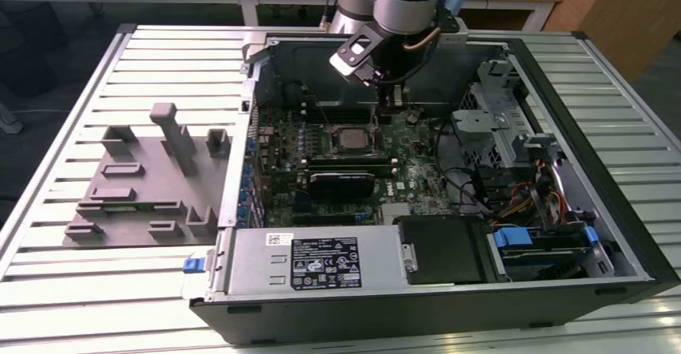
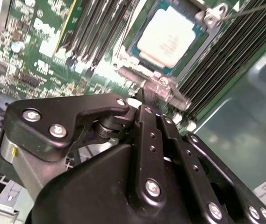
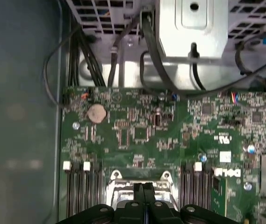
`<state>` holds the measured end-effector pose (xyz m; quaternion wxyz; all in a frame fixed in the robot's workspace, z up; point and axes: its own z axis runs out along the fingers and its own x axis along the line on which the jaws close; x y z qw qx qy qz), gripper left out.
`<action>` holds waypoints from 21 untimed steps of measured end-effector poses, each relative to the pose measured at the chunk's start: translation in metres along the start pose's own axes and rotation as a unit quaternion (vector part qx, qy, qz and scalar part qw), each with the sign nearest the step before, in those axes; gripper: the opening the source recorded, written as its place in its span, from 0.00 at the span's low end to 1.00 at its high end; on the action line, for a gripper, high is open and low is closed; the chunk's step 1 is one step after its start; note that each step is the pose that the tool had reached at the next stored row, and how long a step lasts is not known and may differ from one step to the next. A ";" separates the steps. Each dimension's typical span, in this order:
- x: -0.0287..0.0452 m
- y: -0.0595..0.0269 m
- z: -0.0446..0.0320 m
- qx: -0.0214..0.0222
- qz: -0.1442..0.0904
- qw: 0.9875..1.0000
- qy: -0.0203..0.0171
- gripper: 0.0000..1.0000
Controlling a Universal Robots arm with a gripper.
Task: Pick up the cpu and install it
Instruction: 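Close the cpu cover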
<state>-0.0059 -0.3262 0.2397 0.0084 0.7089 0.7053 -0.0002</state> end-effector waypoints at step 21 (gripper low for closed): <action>0.0000 -0.0240 0.0069 0.000 0.001 1.000 0.000 0.11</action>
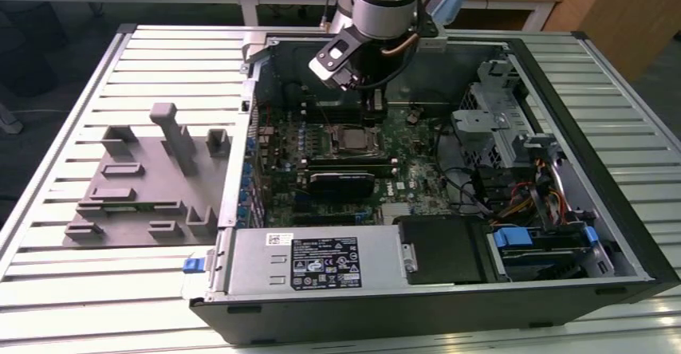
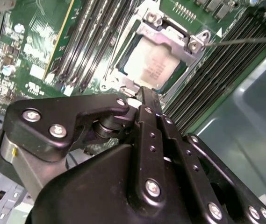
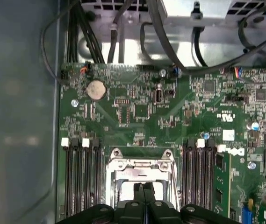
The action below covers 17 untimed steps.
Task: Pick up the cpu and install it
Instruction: 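Close the cpu cover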
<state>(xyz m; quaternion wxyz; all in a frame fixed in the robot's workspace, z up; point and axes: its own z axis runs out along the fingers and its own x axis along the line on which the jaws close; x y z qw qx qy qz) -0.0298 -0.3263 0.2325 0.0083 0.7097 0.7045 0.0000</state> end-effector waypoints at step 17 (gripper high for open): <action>-0.0002 -0.0202 0.0082 0.000 0.001 1.000 0.000 0.11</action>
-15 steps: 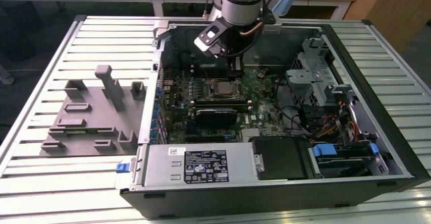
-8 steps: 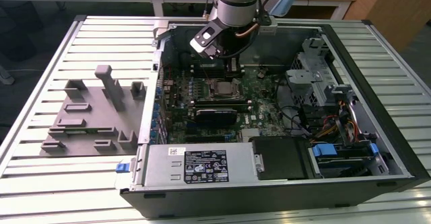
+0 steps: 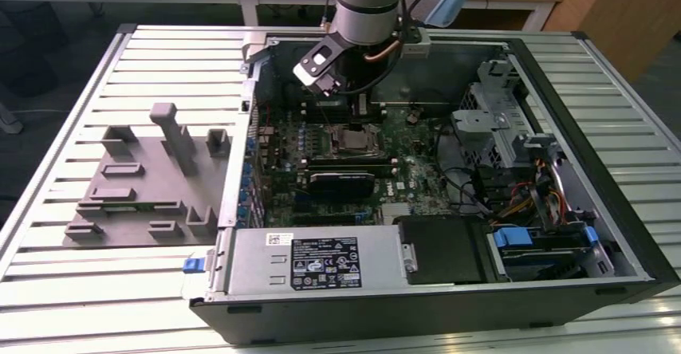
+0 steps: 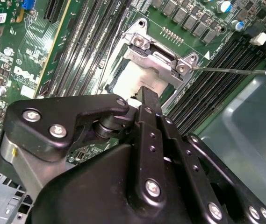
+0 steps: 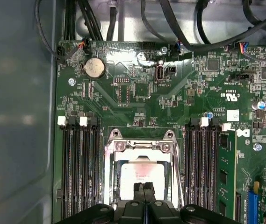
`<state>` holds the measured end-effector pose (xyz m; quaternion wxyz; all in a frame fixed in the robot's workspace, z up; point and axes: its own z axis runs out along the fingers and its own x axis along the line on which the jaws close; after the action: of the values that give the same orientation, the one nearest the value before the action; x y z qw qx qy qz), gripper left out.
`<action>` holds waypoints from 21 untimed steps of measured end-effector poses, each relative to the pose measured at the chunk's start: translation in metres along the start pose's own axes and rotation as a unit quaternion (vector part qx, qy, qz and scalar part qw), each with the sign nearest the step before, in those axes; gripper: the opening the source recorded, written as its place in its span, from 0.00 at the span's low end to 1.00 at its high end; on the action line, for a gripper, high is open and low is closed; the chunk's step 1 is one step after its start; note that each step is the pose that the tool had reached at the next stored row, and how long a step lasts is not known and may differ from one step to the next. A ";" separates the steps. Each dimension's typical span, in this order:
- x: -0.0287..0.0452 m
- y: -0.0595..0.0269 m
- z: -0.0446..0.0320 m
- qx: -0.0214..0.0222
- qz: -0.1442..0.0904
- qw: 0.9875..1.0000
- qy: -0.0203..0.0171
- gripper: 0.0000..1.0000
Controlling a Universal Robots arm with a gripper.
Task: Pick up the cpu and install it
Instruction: 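Close the cpu cover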
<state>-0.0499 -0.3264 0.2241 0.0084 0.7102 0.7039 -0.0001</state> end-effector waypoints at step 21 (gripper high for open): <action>0.0000 -0.0001 0.0010 -0.002 -0.146 0.989 0.002 0.11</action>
<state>-0.0500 -0.3264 0.2231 0.0083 0.5998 0.8001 0.0012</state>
